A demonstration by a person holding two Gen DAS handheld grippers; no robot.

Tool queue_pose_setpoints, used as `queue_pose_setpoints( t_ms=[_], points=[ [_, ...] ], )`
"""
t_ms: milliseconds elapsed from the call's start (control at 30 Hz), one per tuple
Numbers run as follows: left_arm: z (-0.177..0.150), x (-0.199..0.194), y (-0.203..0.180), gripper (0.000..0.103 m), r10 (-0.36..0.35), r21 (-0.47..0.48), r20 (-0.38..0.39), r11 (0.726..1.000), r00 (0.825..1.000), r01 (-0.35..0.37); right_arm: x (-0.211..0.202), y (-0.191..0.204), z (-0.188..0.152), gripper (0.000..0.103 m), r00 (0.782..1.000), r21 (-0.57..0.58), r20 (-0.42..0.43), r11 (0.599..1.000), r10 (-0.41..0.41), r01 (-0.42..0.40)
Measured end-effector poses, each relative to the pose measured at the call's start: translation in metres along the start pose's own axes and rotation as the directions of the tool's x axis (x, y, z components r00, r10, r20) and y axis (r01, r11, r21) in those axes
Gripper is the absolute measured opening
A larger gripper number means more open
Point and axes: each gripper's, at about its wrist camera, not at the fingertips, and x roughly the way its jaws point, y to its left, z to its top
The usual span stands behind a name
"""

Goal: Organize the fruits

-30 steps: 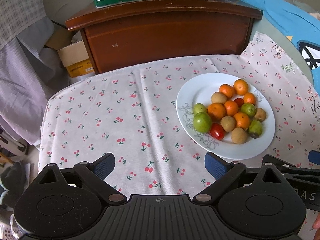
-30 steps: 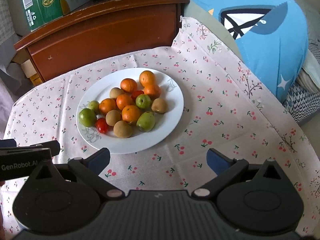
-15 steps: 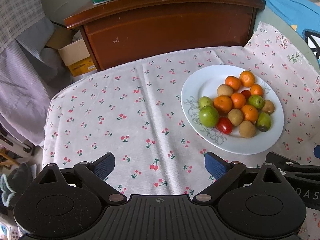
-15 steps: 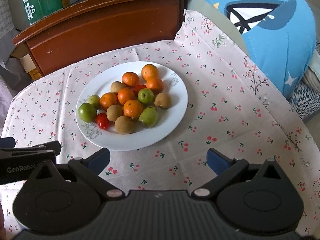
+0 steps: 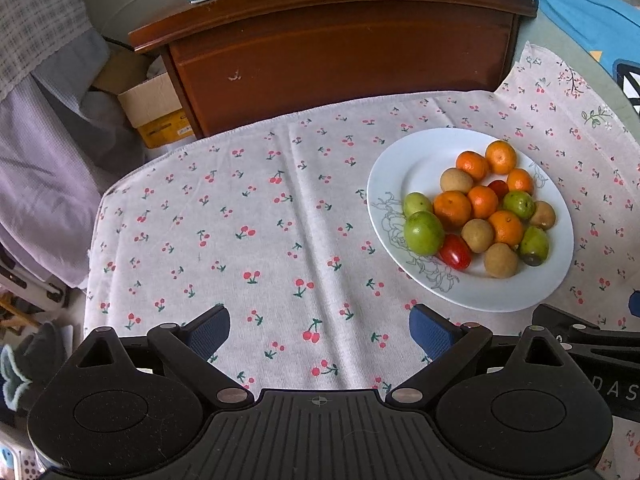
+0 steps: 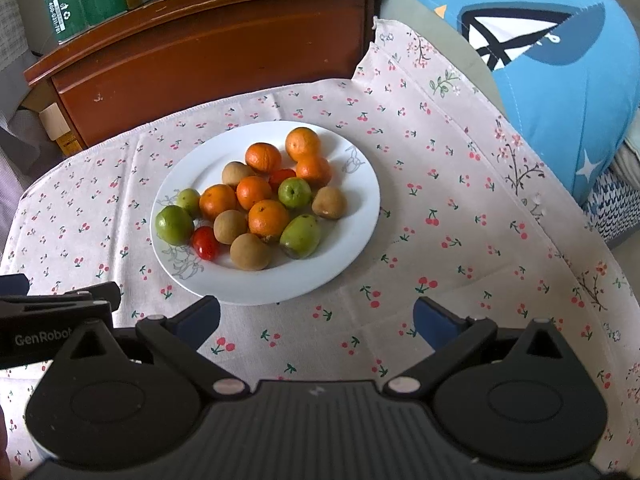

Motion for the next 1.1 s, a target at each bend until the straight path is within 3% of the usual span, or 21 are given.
queue_pose_setpoints(
  t_ms=[900, 1100],
  points=[
    [-0.013, -0.014, 0.003, 0.097, 0.032, 0.039, 0.026, 0.999, 0.999, -0.033, -0.008, 0.006, -0.011, 0.102, 1.0, -0.039, 0.022, 0.999, 0.013, -0.013],
    [-0.025, -0.024, 0.009, 0.097, 0.005, 0.034, 0.031, 0.999, 1.0, -0.006, -0.017, 0.004, -0.022, 0.102, 0.998, -0.046, 0.042, 0.998, 0.045, -0.043]
  ],
)
